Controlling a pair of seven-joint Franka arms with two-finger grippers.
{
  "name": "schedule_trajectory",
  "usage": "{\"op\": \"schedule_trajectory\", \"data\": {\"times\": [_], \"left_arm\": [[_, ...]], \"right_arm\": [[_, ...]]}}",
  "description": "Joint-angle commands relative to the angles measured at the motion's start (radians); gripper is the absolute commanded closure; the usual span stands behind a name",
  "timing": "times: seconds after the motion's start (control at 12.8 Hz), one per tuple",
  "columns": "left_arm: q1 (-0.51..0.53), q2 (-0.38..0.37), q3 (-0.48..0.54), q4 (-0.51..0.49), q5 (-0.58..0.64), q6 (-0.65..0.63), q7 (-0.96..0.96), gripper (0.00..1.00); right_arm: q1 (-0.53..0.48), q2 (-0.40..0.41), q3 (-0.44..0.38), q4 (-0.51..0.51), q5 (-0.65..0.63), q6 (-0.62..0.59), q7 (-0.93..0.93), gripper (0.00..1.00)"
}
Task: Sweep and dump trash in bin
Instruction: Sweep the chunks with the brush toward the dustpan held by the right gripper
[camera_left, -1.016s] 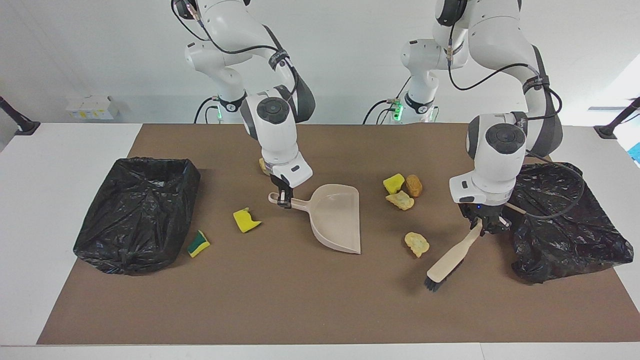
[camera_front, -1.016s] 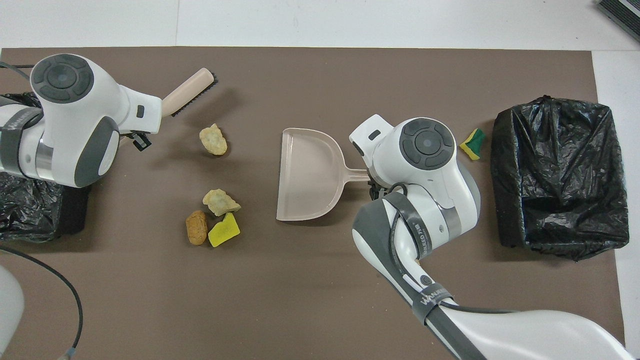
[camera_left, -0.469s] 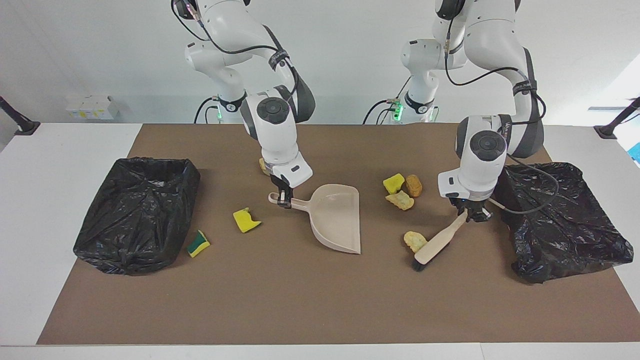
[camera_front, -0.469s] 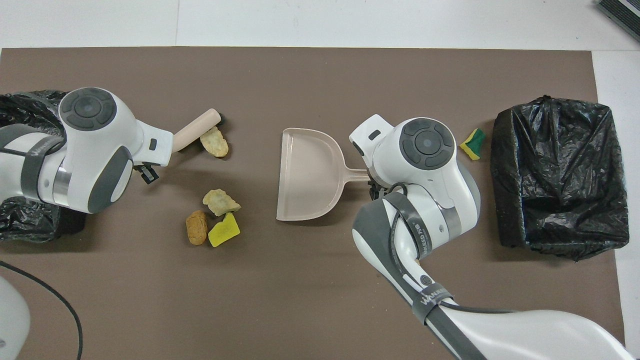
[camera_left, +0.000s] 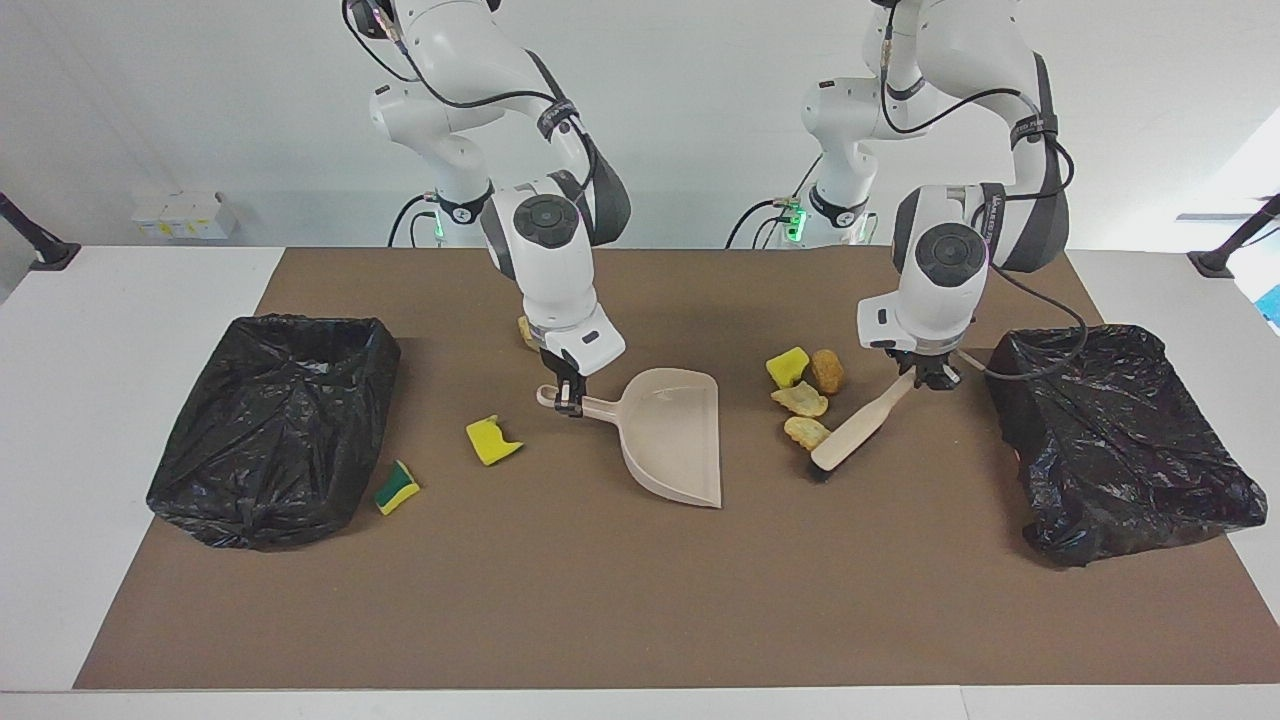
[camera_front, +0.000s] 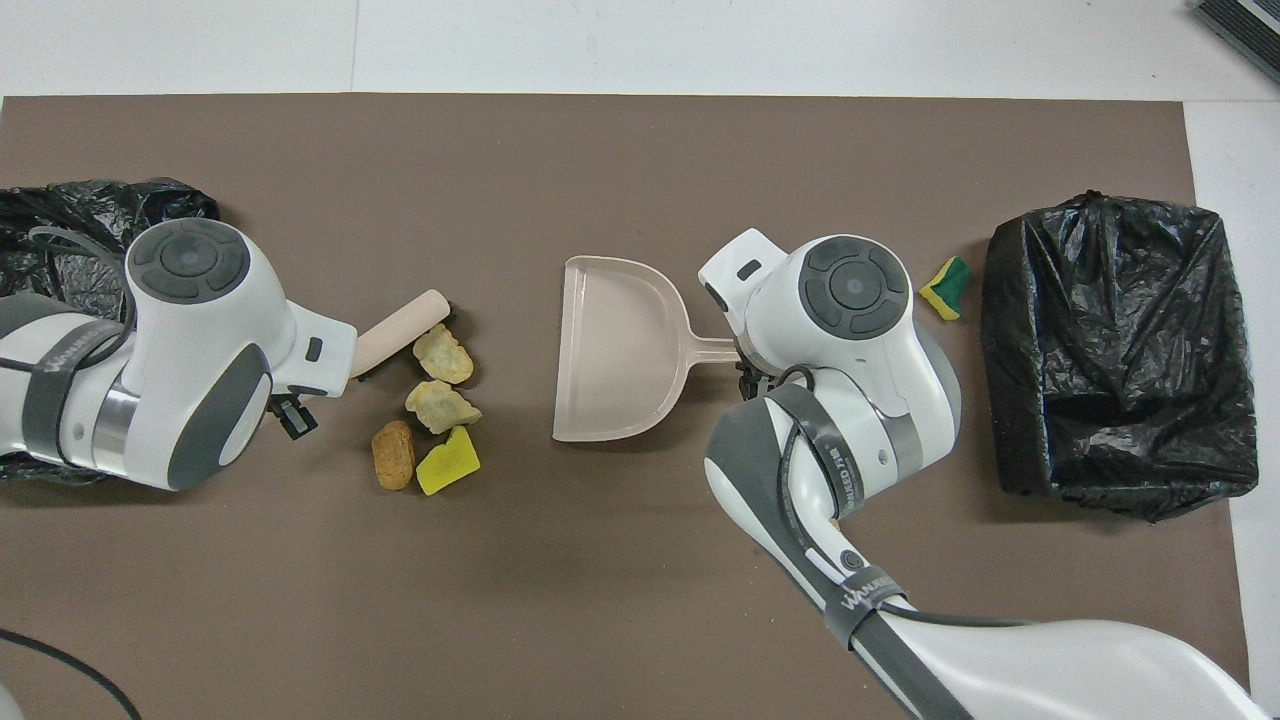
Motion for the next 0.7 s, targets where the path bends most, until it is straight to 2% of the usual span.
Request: {"op": "schedule_trajectory", "data": {"times": [0.0, 0.31, 0.63], "left_arm": [[-0.03, -0.1, 0.007, -0.081, -0.049, -0.039, -0.042, 1.0], [-0.032, -0.141, -0.01, -0.081, -0.052, -0.126, -0.277, 1.0], [-0.033, -0.183, -0.012, -0.119, -0.052, -0.225, -0.706, 1.0]], "right_arm": [[0.003, -0.002, 0.002, -0.014, -0.007, 0.022, -0.017, 1.0], [0.002, -0.002, 0.002, -0.015, -0.007, 0.02, -0.022, 1.0], [-0.001, -0.002, 0.002, -0.015, -0.009, 0.016, -0.061, 1.0]]}}
